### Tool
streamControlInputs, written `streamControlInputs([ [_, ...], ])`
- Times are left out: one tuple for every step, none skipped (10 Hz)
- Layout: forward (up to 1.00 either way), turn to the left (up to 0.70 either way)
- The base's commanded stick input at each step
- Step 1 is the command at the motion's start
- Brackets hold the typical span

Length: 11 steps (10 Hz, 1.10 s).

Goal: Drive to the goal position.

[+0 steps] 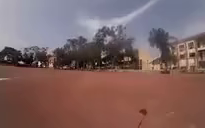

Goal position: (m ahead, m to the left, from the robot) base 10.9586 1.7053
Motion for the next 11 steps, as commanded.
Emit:
streamControlInputs([
  [0.70,0.00],
  [0.70,0.00],
  [0.70,0.00],
  [0.70,0.00],
  [0.70,0.00],
  [0.70,0.00],
  [0.70,0.00],
  [0.70,0.00],
  [0.70,0.00],
  [0.70,0.00],
  [0.70,0.00],
])
